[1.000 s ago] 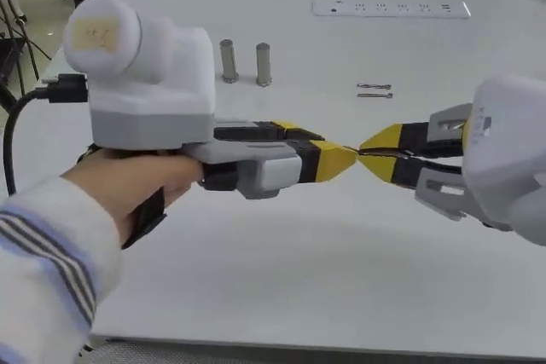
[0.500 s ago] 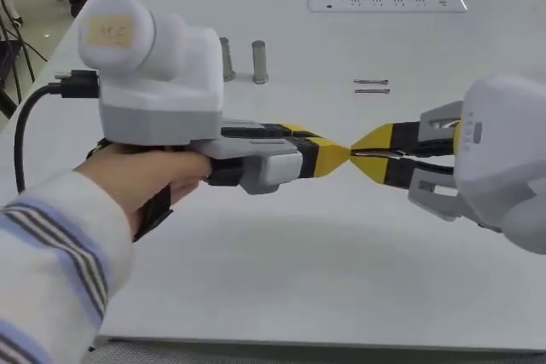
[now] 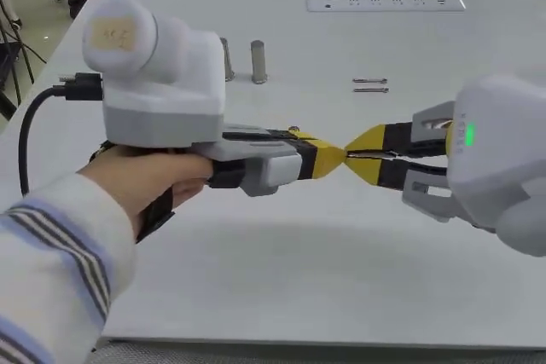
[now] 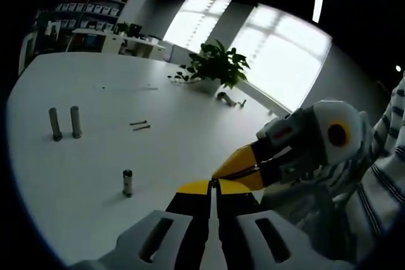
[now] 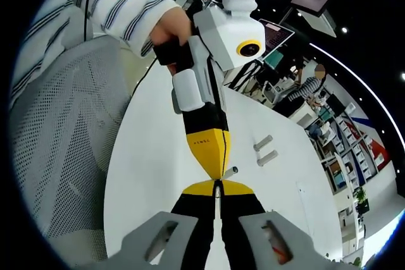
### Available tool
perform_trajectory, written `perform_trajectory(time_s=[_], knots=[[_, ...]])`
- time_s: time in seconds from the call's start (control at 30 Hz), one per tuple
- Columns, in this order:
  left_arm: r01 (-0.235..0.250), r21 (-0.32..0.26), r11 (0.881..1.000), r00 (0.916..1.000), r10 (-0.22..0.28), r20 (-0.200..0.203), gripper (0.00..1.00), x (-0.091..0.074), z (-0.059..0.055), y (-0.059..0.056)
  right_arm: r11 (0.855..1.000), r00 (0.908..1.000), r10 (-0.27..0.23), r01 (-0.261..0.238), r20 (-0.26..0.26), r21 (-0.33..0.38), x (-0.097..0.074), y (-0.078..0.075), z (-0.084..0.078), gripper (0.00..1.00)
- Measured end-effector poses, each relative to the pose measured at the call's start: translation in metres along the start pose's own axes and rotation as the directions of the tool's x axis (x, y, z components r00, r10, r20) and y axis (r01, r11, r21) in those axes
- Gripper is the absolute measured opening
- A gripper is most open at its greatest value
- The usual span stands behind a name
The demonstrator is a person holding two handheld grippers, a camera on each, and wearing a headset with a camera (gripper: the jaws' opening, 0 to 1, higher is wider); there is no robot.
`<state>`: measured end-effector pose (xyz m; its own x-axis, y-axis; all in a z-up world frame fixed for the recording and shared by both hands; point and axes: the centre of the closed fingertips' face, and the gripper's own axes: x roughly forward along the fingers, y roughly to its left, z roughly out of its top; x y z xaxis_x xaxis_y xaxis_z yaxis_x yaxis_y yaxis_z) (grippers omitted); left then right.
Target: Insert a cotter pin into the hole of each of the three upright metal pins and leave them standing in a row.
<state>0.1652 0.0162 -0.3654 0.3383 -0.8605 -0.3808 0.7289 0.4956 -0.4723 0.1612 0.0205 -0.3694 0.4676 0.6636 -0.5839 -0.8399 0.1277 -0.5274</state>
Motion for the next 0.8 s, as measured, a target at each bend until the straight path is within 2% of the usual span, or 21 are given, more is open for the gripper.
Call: perform_trajectory(time_s=[0.27,0.5,0.67,0.8], knots=[[0.002,-0.010,1.000,0.9997,-0.003,-0.023,0.00,0.0003,-0.0042,-0.0004,1.000,0.9999,0.010,-0.010,0.005,0.014,0.0020,0.0031,-0.0013,0.00],[0.002,0.037,0.999,0.9995,-0.001,-0.033,0.00,-0.0001,-0.0049,0.0015,0.999,0.9999,0.010,-0.010,0.013,0.033,0.0027,0.0045,-0.0016,0.00],[-0.003,0.006,1.000,0.9995,0.003,-0.030,0.00,-0.0006,-0.0045,0.0025,0.999,0.9998,0.007,-0.008,0.018,0.039,0.0030,0.0036,-0.0011,0.00],[-0.003,0.007,1.000,0.9996,0.003,-0.029,0.00,-0.0020,-0.0044,0.0025,1.000,0.9999,-0.006,0.006,0.009,0.026,0.0041,0.0030,-0.0017,0.00]])
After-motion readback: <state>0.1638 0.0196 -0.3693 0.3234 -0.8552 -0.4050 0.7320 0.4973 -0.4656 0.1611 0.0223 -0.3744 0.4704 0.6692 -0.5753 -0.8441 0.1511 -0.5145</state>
